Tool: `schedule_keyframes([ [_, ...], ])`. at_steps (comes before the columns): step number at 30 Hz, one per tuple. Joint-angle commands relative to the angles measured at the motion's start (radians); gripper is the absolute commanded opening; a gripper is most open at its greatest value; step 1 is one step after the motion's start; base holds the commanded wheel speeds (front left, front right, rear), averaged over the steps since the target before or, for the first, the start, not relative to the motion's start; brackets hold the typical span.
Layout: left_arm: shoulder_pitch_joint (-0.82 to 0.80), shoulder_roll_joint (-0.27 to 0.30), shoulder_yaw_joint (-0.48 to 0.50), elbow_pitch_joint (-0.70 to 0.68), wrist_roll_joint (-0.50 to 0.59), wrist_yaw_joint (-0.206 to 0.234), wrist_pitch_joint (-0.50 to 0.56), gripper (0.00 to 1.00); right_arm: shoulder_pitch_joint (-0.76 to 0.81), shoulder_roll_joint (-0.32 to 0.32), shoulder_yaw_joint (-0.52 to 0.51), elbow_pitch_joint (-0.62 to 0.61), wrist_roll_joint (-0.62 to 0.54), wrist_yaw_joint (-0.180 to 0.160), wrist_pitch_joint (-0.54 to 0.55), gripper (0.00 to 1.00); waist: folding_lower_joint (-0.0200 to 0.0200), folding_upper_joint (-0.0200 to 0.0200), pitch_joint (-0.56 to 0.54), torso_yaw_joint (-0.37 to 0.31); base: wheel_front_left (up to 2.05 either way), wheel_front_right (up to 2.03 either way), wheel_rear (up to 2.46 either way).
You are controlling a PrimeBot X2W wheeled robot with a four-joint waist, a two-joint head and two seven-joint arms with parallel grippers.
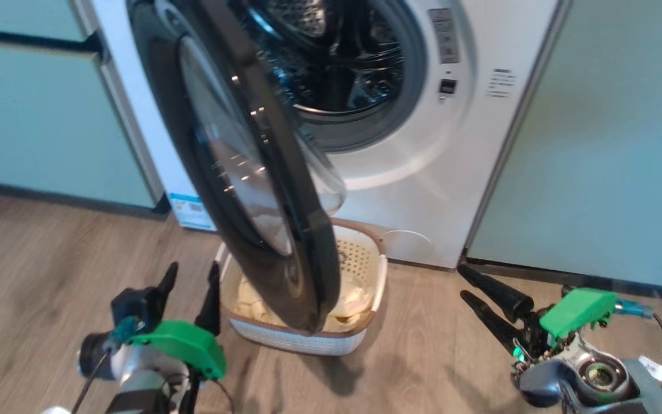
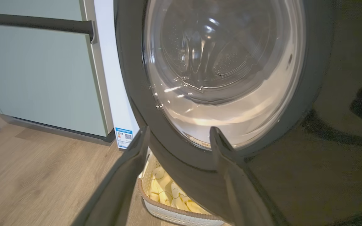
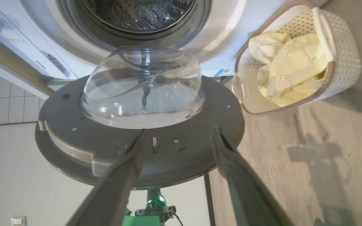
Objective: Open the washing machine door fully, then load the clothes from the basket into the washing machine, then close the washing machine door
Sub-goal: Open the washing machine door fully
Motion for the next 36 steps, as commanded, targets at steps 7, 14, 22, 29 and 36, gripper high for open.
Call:
schedule_keyframes([
  [7,0.006,0.024,0.115,-0.047,0.013,-0.013,-0.006,1.0,0.049,-0.06,0.001,-0.14,-0.092,0.005,-0.145,1.0,0.0,-0.0001,-0.031,-0.083,0.0,0.0,0.0],
  [14,0.027,0.02,0.164,-0.058,0.022,-0.024,-0.006,1.0,0.124,-0.131,0.04,-0.225,-0.172,0.005,-0.403,1.0,0.0,-0.0001,-0.042,-0.11,0.0,0.0,0.0],
  [22,0.035,0.016,0.184,-0.063,0.029,-0.029,-0.006,1.0,0.144,-0.228,0.145,-0.202,-0.263,0.005,-0.702,1.0,0.0,-0.0001,-0.046,-0.115,0.0,0.0,0.0],
  [29,0.037,0.014,0.187,-0.063,0.032,-0.033,-0.006,1.0,0.142,-0.265,0.13,-0.152,-0.384,0.005,-0.756,1.0,0.0,-0.0001,-0.047,-0.111,0.0,0.0,0.0],
  [36,0.039,0.013,0.192,-0.069,0.036,-0.032,-0.006,1.0,0.188,-0.201,-0.053,-0.199,-0.732,0.005,-0.757,1.0,0.0,-0.0001,-0.038,-0.118,0.0,0.0,0.0],
])
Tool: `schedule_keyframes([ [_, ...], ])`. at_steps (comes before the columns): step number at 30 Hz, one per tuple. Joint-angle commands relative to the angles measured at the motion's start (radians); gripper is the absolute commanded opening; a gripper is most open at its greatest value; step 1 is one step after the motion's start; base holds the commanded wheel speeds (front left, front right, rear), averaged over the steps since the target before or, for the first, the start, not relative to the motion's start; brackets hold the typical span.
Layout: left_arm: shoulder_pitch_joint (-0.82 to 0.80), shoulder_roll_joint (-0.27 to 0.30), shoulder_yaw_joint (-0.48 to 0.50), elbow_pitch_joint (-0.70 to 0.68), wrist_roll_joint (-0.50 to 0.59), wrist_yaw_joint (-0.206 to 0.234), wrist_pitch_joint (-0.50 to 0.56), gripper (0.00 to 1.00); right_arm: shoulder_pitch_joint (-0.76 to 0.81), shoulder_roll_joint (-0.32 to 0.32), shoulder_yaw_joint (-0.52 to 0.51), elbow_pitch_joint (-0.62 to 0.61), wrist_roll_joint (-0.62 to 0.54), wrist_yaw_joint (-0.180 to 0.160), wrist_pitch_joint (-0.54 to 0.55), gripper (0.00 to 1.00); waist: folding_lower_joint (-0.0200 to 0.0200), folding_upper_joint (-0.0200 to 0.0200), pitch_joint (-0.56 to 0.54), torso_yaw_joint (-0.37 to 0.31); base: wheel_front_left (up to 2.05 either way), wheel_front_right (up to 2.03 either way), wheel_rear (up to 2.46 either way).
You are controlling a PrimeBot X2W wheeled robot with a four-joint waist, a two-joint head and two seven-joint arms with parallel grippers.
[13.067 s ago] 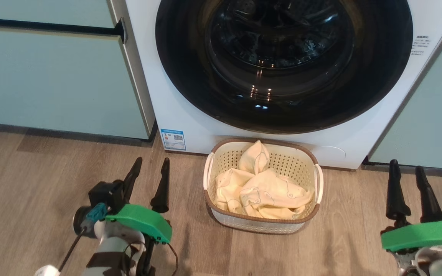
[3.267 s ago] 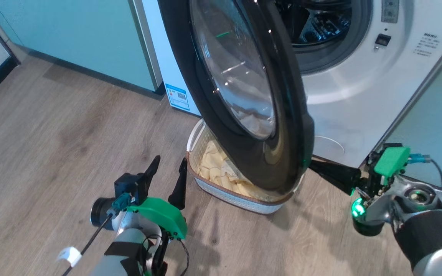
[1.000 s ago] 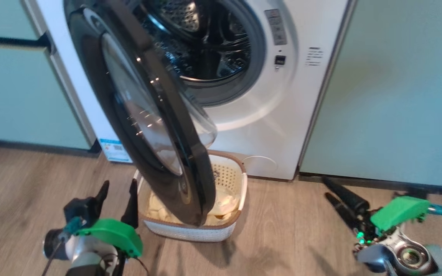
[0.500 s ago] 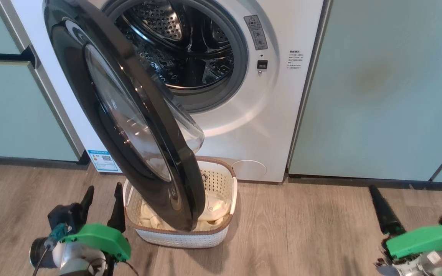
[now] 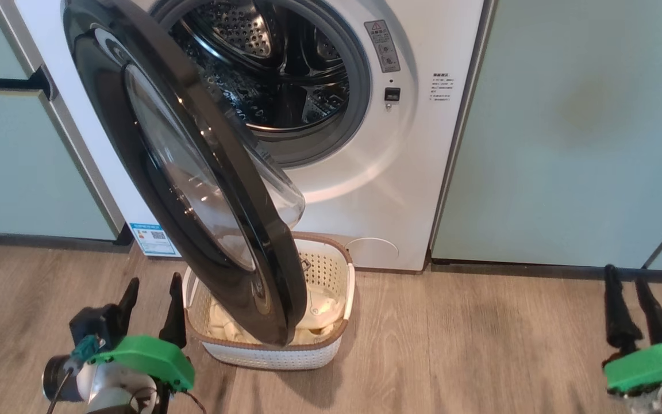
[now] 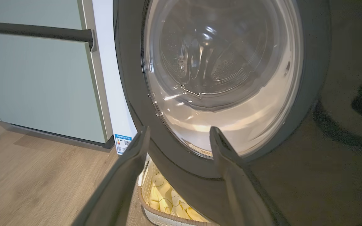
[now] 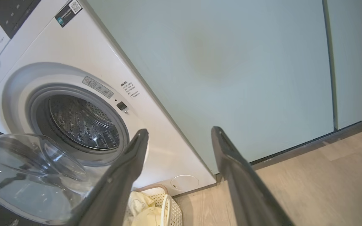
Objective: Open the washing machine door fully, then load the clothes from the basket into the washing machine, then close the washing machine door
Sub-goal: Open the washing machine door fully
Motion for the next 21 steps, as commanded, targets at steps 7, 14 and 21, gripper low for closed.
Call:
schedule_keyframes([
  [7,-0.041,0.013,0.025,-0.032,0.004,0.003,-0.006,1.0,0.042,0.042,-0.082,-0.087,-0.289,0.005,-0.009,1.0,0.0,0.0,0.009,0.0,0.0,0.0,0.0],
  [14,-0.044,0.012,0.02,-0.029,0.001,0.006,-0.006,1.0,0.076,0.054,-0.098,-0.096,-0.487,0.005,-0.009,1.0,0.0,0.0,0.009,0.004,0.0,0.0,0.0],
  [21,-0.048,0.012,0.012,-0.027,0.001,0.004,-0.006,1.0,0.088,0.063,-0.106,-0.125,-0.59,0.005,-0.009,1.0,0.0,0.0,0.013,0.008,0.0,0.0,0.0],
])
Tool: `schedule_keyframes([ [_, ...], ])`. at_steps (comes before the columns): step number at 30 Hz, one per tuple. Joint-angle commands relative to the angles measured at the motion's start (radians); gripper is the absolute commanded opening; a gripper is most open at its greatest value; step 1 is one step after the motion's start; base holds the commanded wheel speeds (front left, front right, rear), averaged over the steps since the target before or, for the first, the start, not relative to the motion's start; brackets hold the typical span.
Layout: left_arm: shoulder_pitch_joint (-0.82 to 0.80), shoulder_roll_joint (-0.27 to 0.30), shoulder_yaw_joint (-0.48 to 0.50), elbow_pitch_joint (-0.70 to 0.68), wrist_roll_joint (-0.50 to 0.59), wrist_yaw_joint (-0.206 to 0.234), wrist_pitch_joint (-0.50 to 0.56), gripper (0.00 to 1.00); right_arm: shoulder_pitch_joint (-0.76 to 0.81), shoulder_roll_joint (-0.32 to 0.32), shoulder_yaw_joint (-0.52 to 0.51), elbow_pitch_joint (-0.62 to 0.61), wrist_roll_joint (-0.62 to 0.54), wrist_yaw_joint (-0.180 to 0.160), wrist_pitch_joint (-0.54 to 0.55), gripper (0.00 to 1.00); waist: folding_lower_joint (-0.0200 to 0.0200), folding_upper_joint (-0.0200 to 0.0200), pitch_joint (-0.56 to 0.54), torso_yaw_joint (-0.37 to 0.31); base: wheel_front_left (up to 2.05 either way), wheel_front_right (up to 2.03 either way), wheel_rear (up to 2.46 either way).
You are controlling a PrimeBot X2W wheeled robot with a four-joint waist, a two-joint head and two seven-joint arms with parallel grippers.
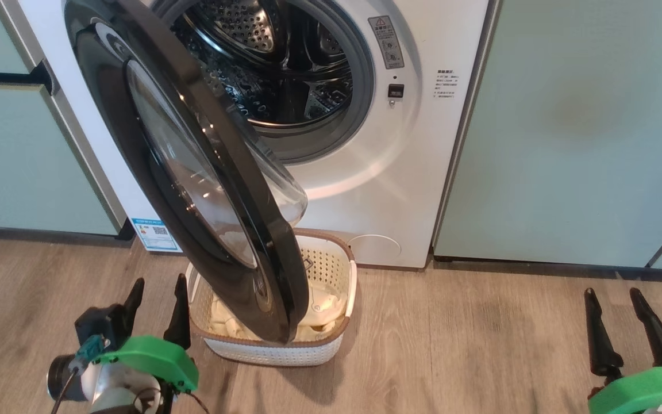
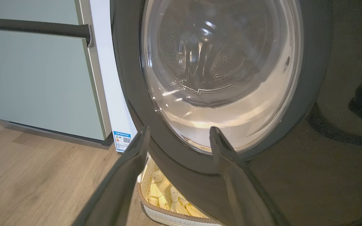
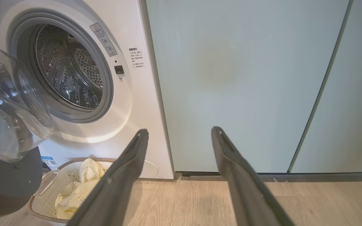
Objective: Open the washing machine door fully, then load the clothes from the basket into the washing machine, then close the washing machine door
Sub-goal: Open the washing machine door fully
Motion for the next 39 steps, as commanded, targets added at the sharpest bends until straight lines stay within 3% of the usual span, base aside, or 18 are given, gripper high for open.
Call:
schedule_keyframes([
  [1,-0.048,0.013,0.026,-0.03,0.001,0.002,-0.006,1.0,-0.024,-0.009,0.01,-0.039,-0.016,0.005,-0.01,1.0,0.0,0.0,0.001,0.001,0.0,0.0,0.0],
  [39,-0.046,0.013,0.008,-0.02,0.01,0.0,-0.006,1.0,-0.002,0.016,-0.016,-0.012,-0.045,0.005,-0.01,1.0,0.0,0.0,-0.02,0.018,0.0,0.0,0.0],
])
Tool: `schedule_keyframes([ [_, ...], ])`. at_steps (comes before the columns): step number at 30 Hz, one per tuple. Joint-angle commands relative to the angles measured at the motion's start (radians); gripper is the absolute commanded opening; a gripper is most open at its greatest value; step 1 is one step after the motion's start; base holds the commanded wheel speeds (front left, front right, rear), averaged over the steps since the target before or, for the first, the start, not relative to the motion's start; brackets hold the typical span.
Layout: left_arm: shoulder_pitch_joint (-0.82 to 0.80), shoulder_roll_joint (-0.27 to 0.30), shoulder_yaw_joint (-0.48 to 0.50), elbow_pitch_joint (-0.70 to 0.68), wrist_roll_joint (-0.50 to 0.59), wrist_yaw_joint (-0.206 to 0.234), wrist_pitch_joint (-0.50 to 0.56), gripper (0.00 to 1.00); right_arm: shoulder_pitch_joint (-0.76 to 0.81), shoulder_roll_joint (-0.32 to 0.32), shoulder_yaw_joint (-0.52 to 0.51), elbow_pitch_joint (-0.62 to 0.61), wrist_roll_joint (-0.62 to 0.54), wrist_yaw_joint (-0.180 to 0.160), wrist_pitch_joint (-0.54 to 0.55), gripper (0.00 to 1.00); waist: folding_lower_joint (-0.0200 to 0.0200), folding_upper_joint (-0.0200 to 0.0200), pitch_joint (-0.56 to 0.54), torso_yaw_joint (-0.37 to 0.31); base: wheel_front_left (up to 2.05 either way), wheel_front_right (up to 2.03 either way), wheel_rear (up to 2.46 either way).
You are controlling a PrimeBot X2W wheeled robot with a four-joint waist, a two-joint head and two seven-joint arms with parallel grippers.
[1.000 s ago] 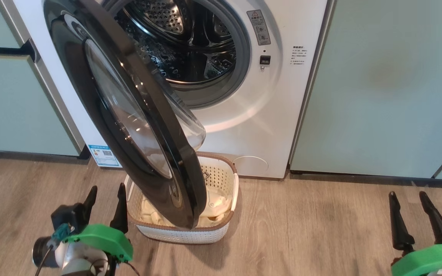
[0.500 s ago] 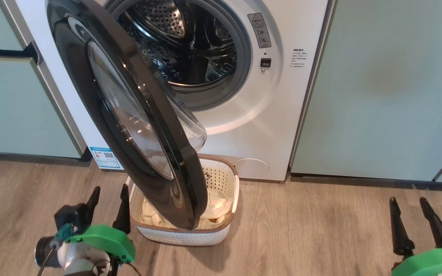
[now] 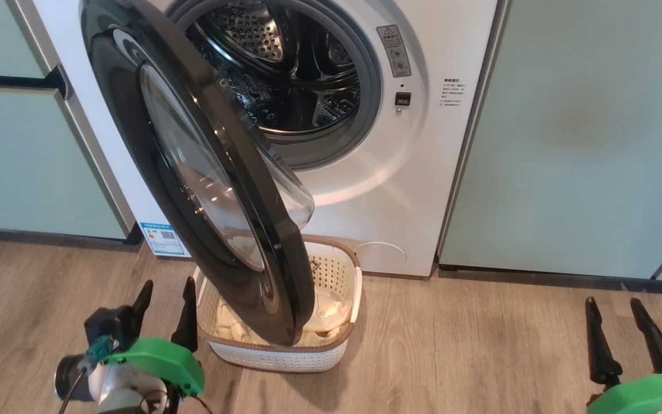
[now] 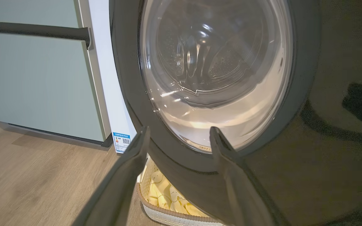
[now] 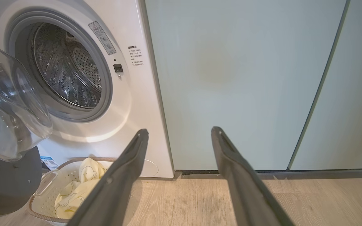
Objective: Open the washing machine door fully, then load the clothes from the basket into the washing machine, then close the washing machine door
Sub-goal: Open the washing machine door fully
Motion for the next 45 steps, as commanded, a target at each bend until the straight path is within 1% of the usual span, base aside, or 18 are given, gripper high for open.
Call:
schedule_keyframes([
  [1,-0.046,0.013,0.036,-0.03,0.01,0.001,-0.006,1.0,-0.016,-0.012,0.014,-0.03,-0.013,0.005,-0.01,1.0,0.0,-0.0001,0.002,0.001,0.0,0.0,0.0],
  [2,-0.047,0.013,0.037,-0.031,0.009,0.001,-0.006,1.0,-0.016,-0.011,0.013,-0.03,-0.013,0.005,-0.01,1.0,0.0,-0.0001,0.003,0.001,0.0,0.0,0.0],
  [3,-0.048,0.013,0.039,-0.031,0.009,0.001,-0.006,0.91,-0.016,-0.01,0.012,-0.03,-0.013,0.005,-0.01,1.0,0.0,-0.0001,0.004,0.001,0.0,0.0,0.0],
  [4,-0.049,0.013,0.042,-0.033,0.011,0.001,-0.006,0.71,-0.016,-0.009,0.011,-0.03,-0.013,0.005,-0.01,1.0,0.0,-0.0001,0.005,0.0,0.0,0.0,0.0],
  [5,-0.05,0.013,0.045,-0.034,0.013,0.0,-0.006,0.39,-0.015,-0.008,0.01,-0.03,-0.014,0.005,-0.01,1.0,0.0,-0.0001,0.006,0.0,0.0,0.0,0.0],
  [6,-0.053,0.013,0.051,-0.036,0.008,0.0,-0.006,0.04,-0.015,-0.007,0.009,-0.03,-0.014,0.005,-0.01,1.0,0.0,-0.0001,0.008,-0.001,0.0,0.0,0.0],
  [7,-0.057,0.013,0.061,-0.043,0.0,-0.001,-0.006,0.0,-0.014,-0.006,0.008,-0.03,-0.014,0.005,-0.01,1.0,0.0,-0.0001,0.009,-0.001,0.0,0.0,0.0],
  [13,-0.097,0.013,0.144,-0.099,-0.083,-0.009,-0.006,0.0,-0.012,0.001,0.002,-0.031,-0.014,0.005,-0.01,1.0,0.0,-0.0001,0.019,0.0,0.0,0.0,0.0],
  [16,-0.126,0.013,0.176,-0.147,-0.102,-0.014,-0.006,0.0,-0.01,0.004,-0.003,-0.032,-0.014,0.005,-0.01,1.0,0.0,-0.0001,0.023,0.006,0.0,0.0,0.0],
  [17,-0.126,0.013,0.176,-0.147,-0.102,-0.014,-0.006,0.0,-0.01,0.004,-0.003,-0.032,-0.014,0.005,-0.01,1.0,0.0,-0.0001,0.023,0.006,0.0,0.0,0.0],
  [22,-0.194,0.015,0.191,-0.251,-0.144,-0.014,-0.004,0.0,-0.001,0.006,-0.022,-0.035,-0.015,0.005,-0.01,1.0,0.0,-0.0001,0.027,0.028,0.0,0.0,0.0],
  [24,-0.23,0.021,0.184,-0.3,-0.153,-0.014,0.017,0.0,0.002,0.009,-0.028,-0.036,-0.017,0.005,-0.01,1.0,0.0,-0.0001,0.027,0.036,0.0,0.0,0.0],
  [30,-0.358,0.029,0.128,-0.474,-0.18,-0.013,0.12,0.0,0.002,0.012,-0.034,-0.036,-0.016,0.005,-0.01,1.0,0.0,-0.0001,0.028,0.055,0.0,0.0,0.0],
  [34,-0.438,0.023,0.063,-0.581,-0.21,-0.006,0.191,0.0,0.002,0.012,-0.029,-0.035,-0.015,0.005,-0.01,1.0,0.0,-0.0001,0.028,0.06,0.0,0.0,0.0],
  [39,-0.511,0.017,-0.061,-0.668,-0.259,0.003,0.272,0.0,0.001,0.01,-0.027,-0.033,-0.013,0.005,-0.01,1.0,0.0,-0.0001,0.028,0.063,0.0,0.0,0.0],
  [45,-0.577,0.014,-0.226,-0.708,-0.306,0.023,0.343,0.0,0.001,0.005,-0.023,-0.03,-0.012,0.005,-0.01,1.0,0.0,-0.0001,0.027,0.066,0.0,0.0,0.0],
])
